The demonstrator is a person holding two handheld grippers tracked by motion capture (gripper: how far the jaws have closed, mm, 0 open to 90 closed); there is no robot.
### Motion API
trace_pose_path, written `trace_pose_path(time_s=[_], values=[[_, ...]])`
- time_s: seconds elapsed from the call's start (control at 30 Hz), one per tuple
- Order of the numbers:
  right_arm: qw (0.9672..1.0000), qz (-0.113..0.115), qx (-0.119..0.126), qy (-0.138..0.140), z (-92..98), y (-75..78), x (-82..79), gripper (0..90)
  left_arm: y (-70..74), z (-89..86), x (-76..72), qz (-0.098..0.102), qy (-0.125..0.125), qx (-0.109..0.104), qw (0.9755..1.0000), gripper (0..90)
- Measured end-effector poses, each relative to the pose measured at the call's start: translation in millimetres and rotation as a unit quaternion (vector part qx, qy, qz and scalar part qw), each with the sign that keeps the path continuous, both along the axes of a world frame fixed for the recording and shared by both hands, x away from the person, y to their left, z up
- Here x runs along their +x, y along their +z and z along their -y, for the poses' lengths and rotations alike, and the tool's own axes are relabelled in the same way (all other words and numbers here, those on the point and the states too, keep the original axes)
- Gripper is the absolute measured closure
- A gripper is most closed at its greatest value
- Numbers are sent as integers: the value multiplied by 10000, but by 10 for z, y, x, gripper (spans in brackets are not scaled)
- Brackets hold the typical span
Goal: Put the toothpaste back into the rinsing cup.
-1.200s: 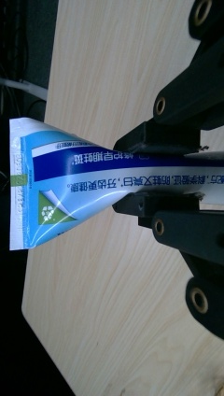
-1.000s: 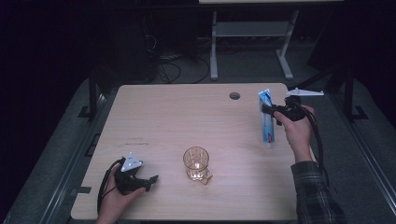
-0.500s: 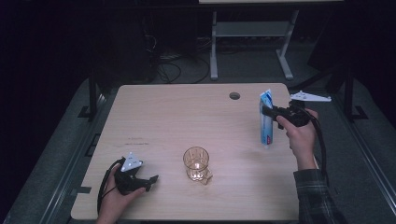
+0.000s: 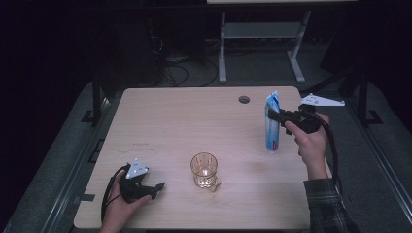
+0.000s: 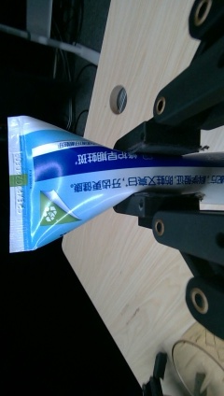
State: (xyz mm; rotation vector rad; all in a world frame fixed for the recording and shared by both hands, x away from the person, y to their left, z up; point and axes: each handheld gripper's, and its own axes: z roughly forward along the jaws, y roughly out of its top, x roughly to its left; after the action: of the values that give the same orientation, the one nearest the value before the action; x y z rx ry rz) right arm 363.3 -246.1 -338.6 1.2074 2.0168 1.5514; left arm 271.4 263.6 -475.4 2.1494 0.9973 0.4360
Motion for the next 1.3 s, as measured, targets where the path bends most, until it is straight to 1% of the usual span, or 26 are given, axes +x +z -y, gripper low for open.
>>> trace_pose_path(time_s=[0.1, 0.43, 0.67, 0.7, 0.73, 0.83, 1.0, 1.1, 1.23, 1.3], values=[[10000, 33, 31, 56, -19, 20, -17, 734, 0, 0, 0, 0, 1, -2, 10000, 131], [9990, 233, 125, 350, -162, 156, -117, 734, 0, -1, 1, 4, -3, 4, 10000, 131], [9973, 380, 215, 586, -270, 251, -190, 734, 2, -2, 2, -6, -9, 7, 10000, 131], [9973, 380, 215, 586, -270, 251, -190, 734, 2, -2, 2, -6, -9, 7, 10000, 131], [9967, 424, 228, 658, -305, 276, -211, 734, 2, -2, 2, -5, -8, 8, 10000, 131], [9960, 450, 245, 726, -334, 294, -227, 734, 2, -2, 2, -6, -8, 7, 10000, 131], [9939, 533, 296, 918, -442, 345, -278, 734, 2, -2, 1, -6, -9, 7, 10000, 131], [9932, 544, 315, 981, -479, 356, -294, 733, 2, -2, 1, -7, -10, 7, 10000, 131], [9913, 574, 317, 1143, -582, 362, -318, 733, 2, -2, 1, -7, -9, 10, 10000, 131], [9910, 575, 316, 1170, -605, 361, -321, 734, 2, -2, 1, -6, -10, 7, 10000, 131]])
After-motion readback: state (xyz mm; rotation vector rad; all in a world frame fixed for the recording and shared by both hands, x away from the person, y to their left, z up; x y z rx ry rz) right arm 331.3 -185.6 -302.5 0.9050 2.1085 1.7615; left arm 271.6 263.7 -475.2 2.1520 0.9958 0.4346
